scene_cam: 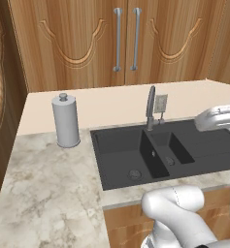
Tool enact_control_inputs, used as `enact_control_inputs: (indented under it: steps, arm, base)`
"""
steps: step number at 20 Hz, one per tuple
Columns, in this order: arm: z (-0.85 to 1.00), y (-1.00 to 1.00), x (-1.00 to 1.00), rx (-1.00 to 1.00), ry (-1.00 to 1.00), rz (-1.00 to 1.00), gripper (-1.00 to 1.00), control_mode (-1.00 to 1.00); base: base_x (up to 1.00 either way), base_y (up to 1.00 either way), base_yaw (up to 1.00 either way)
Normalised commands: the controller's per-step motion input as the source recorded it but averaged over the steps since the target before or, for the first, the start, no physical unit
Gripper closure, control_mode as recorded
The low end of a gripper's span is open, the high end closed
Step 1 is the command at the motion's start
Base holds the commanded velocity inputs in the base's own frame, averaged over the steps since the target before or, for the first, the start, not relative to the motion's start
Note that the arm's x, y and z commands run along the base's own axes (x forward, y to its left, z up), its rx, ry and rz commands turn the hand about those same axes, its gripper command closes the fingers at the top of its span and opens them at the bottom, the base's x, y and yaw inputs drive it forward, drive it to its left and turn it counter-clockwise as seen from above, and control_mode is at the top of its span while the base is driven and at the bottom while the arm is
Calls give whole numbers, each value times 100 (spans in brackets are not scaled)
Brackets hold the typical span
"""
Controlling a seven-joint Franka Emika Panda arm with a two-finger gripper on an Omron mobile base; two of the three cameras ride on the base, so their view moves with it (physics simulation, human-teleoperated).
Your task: Close all open cabinet doors.
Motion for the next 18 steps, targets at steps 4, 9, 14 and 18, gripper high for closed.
enact_control_inputs:
  steps: [4,9,14,18]
  arm:
    - [-10,-2,-22,-9,2,0,-100,-100]
    - [-2,0,-10,0,2,-1,-100,-100]
    - [-3,-6,-8,6,0,-2,-100,-100]
    - [-1,-1,-4,8,2,-4,-100,-100]
  base:
    - [0,0,0]
    - [0,0,0]
    - [0,0,0]
    - [0,0,0]
